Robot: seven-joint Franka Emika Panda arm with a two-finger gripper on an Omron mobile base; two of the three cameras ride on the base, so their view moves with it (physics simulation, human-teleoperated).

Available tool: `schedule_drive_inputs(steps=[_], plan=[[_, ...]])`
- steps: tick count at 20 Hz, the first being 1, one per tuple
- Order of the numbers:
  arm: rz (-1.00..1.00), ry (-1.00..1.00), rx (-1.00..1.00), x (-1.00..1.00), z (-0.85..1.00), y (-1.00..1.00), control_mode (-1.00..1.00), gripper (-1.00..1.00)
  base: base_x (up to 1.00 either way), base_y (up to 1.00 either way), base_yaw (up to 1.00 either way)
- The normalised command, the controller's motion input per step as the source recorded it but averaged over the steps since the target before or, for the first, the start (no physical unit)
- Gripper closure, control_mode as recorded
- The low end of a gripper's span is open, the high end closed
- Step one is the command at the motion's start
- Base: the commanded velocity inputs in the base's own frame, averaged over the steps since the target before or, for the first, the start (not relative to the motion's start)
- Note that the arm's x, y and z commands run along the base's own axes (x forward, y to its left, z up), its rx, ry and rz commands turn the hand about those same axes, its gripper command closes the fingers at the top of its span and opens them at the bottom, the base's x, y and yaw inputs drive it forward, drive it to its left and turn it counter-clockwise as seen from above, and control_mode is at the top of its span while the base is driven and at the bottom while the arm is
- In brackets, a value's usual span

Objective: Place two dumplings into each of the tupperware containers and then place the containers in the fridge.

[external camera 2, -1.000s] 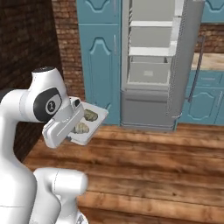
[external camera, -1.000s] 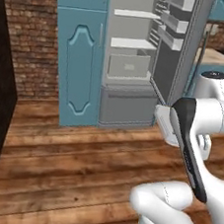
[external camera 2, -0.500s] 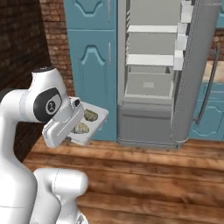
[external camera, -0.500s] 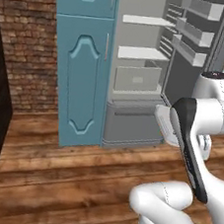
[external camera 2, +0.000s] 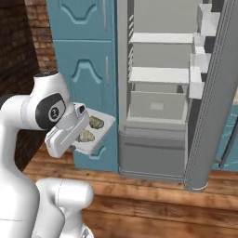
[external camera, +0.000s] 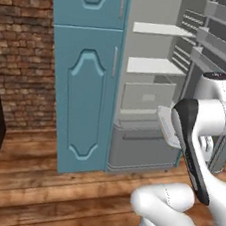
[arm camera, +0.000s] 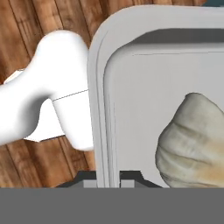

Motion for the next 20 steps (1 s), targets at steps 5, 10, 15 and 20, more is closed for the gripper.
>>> schedule_drive_inputs(steps=[5, 10, 15, 20], plan=[[0.00, 0.00, 0.00, 0.00, 0.00, 0.00, 1.00, 1.00, 1.00, -0.27, 0.00], [0.00, 0.00, 0.00, 0.00, 0.00, 0.00, 1.00, 1.00, 0.96, -0.49, 0.00], [0.00, 0.00, 0.00, 0.00, 0.00, 0.00, 1.00, 1.00, 0.75, -0.46, 0.00], [0.00, 0.00, 0.00, 0.00, 0.00, 0.00, 1.00, 1.00, 0.61, -0.34, 0.00]])
